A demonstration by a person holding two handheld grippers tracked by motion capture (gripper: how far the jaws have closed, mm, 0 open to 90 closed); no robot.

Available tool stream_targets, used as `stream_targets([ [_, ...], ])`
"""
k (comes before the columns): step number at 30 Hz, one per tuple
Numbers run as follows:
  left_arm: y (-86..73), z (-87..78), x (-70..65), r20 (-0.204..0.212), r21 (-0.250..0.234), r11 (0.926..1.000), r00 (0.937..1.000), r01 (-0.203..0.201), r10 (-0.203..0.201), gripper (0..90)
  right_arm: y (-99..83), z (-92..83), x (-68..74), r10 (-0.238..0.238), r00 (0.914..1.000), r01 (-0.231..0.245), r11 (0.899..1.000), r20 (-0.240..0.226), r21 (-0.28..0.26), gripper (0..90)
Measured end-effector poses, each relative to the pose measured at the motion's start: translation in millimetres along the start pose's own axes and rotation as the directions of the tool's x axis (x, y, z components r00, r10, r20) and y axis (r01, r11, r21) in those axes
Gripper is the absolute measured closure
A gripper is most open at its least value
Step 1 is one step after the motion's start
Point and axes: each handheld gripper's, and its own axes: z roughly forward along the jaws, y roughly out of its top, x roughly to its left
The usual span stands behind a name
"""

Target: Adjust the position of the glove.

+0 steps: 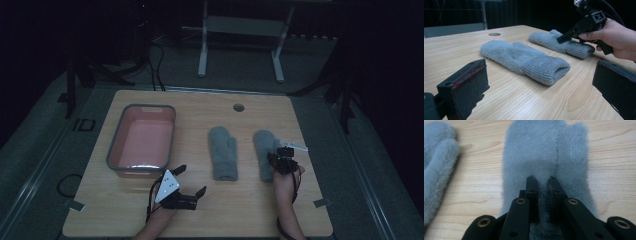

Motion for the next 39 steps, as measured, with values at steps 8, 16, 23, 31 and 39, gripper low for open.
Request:
stream_targets([
  [8,0.0,0.0,-0.1,0.000,0.001,1.0000,1.0000,-0.001,0.001,0.3,-3.7,-0.5,3.1,0.019,0.9998,-0.019,1.000,0.012,-0.019,75.8],
  [16,0.0,0.1,-0.2,0.000,0.001,1.0000,1.0000,-0.002,0.002,0.4,7.3,-17.3,5.7,0.003,0.9991,-0.006,0.997,-0.042,-0.075,62.9],
  [23,0.0,0.0,-0.4,0.000,0.001,1.0000,1.0000,-0.005,0.005,0.3,15.3,-14.3,10.9,-0.163,0.9864,0.161,0.983,-0.020,-0.089,51.0],
  [31,0.0,0.1,-0.5,0.001,0.002,1.0000,1.0000,-0.007,0.007,0.4,0.3,3.4,-0.5,-0.148,0.9879,0.148,0.989,-0.045,-0.009,51.8],
  [39,0.0,0.1,-0.4,0.000,0.001,1.0000,1.0000,-0.004,0.004,0.4,-1.3,4.3,0.2,-0.165,0.9854,0.165,0.986,-0.041,-0.009,80.2],
])
